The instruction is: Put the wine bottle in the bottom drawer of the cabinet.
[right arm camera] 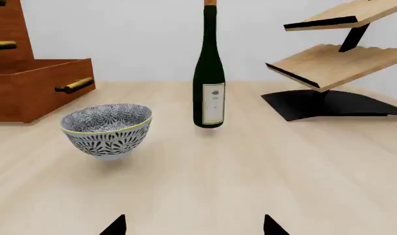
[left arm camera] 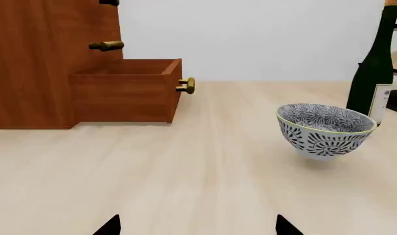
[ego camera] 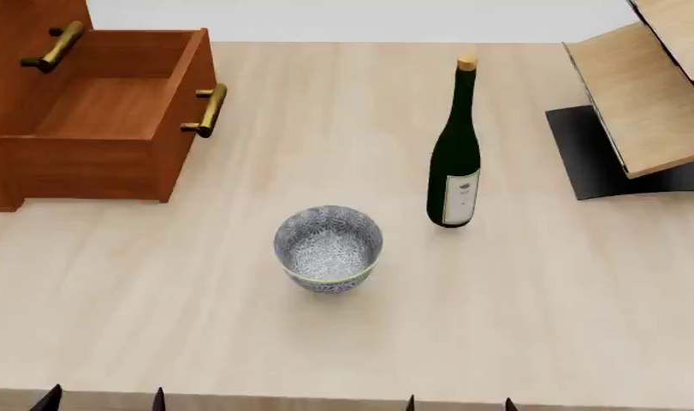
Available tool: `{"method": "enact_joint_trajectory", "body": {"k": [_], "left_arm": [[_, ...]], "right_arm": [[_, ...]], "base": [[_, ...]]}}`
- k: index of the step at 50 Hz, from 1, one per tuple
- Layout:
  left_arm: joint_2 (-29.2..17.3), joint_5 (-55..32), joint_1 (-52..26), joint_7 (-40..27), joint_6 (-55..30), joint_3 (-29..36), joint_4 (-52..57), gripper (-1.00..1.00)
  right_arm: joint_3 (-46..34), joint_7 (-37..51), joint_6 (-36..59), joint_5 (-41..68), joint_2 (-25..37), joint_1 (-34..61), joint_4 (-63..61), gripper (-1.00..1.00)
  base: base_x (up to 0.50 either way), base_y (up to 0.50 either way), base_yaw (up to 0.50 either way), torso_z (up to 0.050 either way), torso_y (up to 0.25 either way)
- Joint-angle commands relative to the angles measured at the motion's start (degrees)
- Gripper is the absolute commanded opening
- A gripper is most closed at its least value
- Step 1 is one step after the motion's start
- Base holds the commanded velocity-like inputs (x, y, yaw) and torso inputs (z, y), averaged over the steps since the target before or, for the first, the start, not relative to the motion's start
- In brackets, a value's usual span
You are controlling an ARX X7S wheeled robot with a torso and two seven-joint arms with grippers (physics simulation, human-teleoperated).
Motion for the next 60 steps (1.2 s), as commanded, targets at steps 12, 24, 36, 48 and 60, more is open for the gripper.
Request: {"method": "enact_joint_trajectory", "body": {"k": [12,24,36,48,60], "left_arm": [[-2.04,-0.87,-4.24,-3.28,-0.5,4.6,-3.32,1.0],[-2.4,-0.59,-4.39,-4.71,-4.47,5.4,0.86,1.0],[-2.4,-0.59,-4.39,-4.71,-4.47,5.4,0.86,1.0],[-2.4,-0.59,-4.39,-4.71,-4.47,5.4,0.86,1.0],[-2.53,-0.77,-4.82,-4.77,-6.41,5.57,1.94,1.0]], "right_arm": [[-4.17,4.35,-2.9,-1.18,2.91,0.62,2.78,1.0],[-5.53,5.2,-1.99,0.28,3.85,0.81,2.68,1.0],[-6.52,6.14,-2.01,1.1,4.65,0.9,2.69,1.0],[-7.43,7.01,-2.04,1.85,5.39,0.99,2.7,1.0],[-8.24,7.42,-0.79,3.12,6.21,1.15,1.28,1.0]], "base": [[0.0,0.0,0.0,0.0,0.0],[0.0,0.0,0.0,0.035,0.036],[0.0,0.0,0.0,0.05,0.056],[0.0,0.0,0.0,0.05,0.057],[0.0,0.0,0.0,0.05,0.056]]}}
